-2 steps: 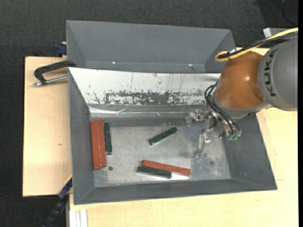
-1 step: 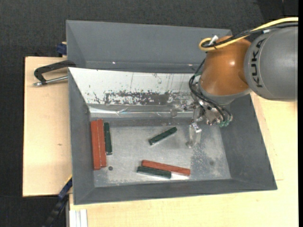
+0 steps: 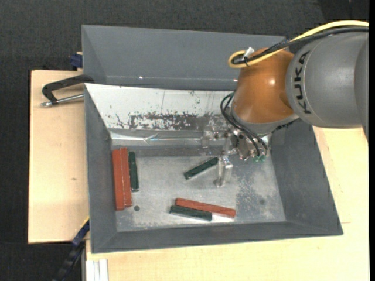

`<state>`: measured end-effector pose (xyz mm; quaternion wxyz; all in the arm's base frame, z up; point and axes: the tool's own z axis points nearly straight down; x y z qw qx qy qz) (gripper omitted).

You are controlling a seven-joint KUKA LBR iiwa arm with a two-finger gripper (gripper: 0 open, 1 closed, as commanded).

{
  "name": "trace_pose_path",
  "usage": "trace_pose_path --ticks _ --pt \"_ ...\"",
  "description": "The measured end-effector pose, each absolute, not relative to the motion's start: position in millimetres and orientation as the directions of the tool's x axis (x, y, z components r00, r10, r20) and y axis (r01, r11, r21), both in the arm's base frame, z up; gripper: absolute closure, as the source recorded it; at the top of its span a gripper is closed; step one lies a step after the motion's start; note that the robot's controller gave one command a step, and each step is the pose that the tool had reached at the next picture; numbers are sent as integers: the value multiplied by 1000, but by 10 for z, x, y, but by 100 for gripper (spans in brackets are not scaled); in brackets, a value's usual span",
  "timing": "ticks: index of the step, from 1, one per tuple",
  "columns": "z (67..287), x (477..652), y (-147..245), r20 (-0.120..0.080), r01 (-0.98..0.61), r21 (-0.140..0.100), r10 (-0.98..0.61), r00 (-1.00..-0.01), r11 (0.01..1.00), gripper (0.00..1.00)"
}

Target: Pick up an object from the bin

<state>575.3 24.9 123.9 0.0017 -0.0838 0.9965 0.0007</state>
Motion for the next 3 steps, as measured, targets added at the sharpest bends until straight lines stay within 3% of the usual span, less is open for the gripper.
trace_pose_path --ticks 1,2,3 --pt "839 5917 382 -6 -375 -1 -375 -927 927 0" --pt "710 5862 427 -2 -351 1 -351 -936 936 100" --pt "710 5862 427 -2 -351 1 -351 -936 936 100"
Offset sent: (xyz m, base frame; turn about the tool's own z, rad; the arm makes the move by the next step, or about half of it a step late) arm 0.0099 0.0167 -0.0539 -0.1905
